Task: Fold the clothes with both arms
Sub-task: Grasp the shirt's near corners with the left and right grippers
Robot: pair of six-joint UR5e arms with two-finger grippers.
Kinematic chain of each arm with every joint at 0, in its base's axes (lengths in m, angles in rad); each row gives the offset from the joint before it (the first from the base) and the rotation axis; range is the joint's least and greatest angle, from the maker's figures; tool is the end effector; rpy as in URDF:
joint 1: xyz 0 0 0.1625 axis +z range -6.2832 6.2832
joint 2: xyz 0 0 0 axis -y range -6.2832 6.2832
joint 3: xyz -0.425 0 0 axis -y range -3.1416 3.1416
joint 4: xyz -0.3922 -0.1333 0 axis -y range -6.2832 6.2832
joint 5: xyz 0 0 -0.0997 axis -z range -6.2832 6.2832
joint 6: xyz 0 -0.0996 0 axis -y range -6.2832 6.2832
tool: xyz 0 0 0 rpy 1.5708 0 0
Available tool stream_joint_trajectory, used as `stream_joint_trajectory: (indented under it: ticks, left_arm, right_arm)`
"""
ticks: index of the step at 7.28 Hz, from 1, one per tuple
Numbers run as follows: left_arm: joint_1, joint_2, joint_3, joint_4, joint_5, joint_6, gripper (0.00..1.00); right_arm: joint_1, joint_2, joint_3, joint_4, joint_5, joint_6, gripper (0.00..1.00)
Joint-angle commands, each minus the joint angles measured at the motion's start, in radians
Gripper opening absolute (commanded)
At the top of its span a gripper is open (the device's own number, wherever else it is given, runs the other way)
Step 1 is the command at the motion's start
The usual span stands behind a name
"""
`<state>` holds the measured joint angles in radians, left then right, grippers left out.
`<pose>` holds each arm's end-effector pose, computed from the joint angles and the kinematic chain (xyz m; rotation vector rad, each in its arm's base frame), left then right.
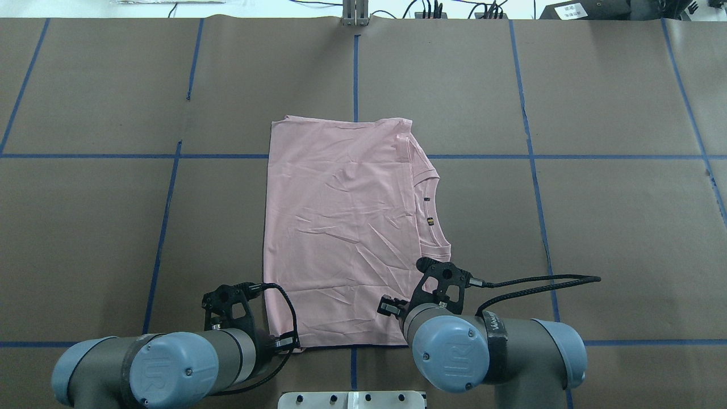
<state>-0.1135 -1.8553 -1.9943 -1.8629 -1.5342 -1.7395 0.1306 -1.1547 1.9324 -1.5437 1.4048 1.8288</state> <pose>0.5358 -0.1989 0.2852 0.0059 1.0041 -0.2765 -0.5666 -0.2255 0.2723 0.1064 -0.8180 0.4333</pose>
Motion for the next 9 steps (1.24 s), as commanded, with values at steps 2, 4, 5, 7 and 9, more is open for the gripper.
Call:
stream_joint_trajectory:
  ticks: [2, 4, 5, 7, 9]
  left_arm:
    - [0.000, 0.001, 0.000, 0.001, 0.006, 0.000, 0.00]
    - [0.000, 0.001, -0.001, -0.001, 0.008, 0.000, 0.00]
    - [0.002, 0.001, -0.001, -0.001, 0.006, 0.000, 0.00]
    - [0.002, -0.001, -0.001, -0.001, 0.006, 0.000, 0.00]
    - [0.002, -0.001, -0.001, -0.001, 0.006, 0.000, 0.00]
  right_arm:
    - [-0.025, -0.005, -0.003, -0.003, 0.000, 0.021, 0.71]
    - [-0.032, -0.006, -0.006, -0.003, -0.003, 0.026, 0.71]
    - [-0.032, -0.006, -0.006, -0.003, -0.003, 0.026, 0.71]
    - [-0.032, -0.008, -0.019, -0.003, -0.006, 0.026, 0.70]
    - [-0.032, -0.006, -0.021, -0.003, -0.006, 0.026, 0.67]
